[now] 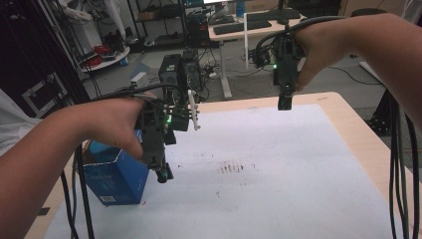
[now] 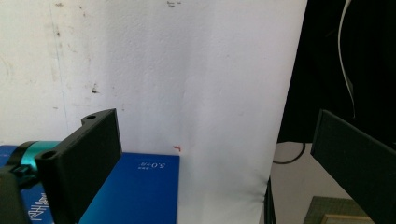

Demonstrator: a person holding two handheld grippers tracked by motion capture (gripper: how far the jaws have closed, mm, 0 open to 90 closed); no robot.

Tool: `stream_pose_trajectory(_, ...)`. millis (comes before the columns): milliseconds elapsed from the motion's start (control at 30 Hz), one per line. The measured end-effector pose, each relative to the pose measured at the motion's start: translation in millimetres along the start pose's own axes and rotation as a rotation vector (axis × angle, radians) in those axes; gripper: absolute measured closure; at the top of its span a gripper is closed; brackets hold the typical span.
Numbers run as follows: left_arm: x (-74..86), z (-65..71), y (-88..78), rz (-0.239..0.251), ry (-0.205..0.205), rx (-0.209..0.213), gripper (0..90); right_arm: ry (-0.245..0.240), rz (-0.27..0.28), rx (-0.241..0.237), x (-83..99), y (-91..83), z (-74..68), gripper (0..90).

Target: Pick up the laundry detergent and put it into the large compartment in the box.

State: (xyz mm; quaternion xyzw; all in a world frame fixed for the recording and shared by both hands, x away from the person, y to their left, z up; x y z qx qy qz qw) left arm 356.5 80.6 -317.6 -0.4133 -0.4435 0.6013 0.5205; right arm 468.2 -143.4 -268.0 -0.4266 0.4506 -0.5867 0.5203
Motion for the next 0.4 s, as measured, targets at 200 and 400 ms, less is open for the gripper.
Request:
stream_pose_trajectory(200, -1.0, -2.2, 0.9, -0.007, -0.003, 0.000, 1.8, -0.003, -0.003, -0.003, 0.4, 2.0, 0.3, 3.3)
stream_pose_trajectory(400, 0.6, -2.9, 1.2, -0.005, -0.008, -0.007, 1.8, 0.001, -0.005, 0.001, 0.6, 1.1, 0.5, 3.3)
Point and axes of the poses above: each handheld gripper's, and its own axes: y roughly forward along the jaws, x roughly out of its underside, z roughly to its right, the point moved 7 cm from there along y, roughly forward along the jaws, and after that the axes turned 11 degrees about x, right-handed, at the moved point
